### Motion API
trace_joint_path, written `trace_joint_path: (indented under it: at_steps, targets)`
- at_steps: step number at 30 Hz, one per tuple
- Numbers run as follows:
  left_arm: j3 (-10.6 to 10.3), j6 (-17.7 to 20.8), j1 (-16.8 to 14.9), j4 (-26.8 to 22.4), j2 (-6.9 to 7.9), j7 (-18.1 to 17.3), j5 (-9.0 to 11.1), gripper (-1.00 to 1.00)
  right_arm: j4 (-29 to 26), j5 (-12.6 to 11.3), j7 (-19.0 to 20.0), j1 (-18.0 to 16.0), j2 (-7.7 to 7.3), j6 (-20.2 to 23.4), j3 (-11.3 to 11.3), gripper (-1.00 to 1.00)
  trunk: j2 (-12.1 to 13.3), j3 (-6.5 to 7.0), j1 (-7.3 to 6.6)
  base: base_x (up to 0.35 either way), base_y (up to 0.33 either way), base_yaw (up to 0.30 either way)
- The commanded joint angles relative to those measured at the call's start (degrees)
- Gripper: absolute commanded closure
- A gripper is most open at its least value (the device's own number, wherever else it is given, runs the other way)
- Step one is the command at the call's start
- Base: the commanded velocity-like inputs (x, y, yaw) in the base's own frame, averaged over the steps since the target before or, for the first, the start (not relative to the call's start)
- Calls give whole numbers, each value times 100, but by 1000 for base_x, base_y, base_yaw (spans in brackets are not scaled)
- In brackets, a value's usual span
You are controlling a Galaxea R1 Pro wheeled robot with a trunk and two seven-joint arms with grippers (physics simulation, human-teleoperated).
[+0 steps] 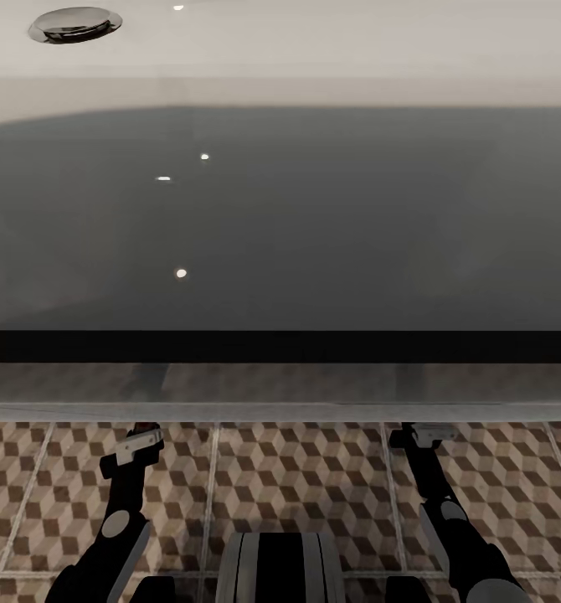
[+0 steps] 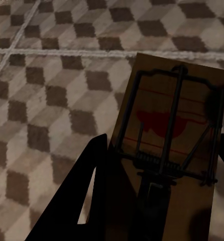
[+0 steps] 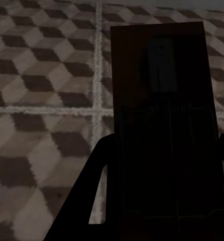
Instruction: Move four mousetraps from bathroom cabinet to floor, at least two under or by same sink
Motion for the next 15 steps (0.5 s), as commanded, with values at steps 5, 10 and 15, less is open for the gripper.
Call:
trace_joint_path:
  at_steps: [5, 10, 15]
  targets:
    - [-14, -18, -2, -22, 1, 25, 14, 100, 6, 31, 54, -3, 6, -20, -36, 100, -1, -3, -1, 0, 0, 0]
    - [-14, -20, -2, -64, -1, 27, 14, 100, 12, 31, 50, -3, 6, -18, -31, 100, -1, -3, -1, 0, 0, 0]
    - [-14, -19, -2, -165, -3, 44, 14, 100, 15, 32, 49, -3, 6, -17, -28, 100, -1, -3, -1, 0, 0, 0]
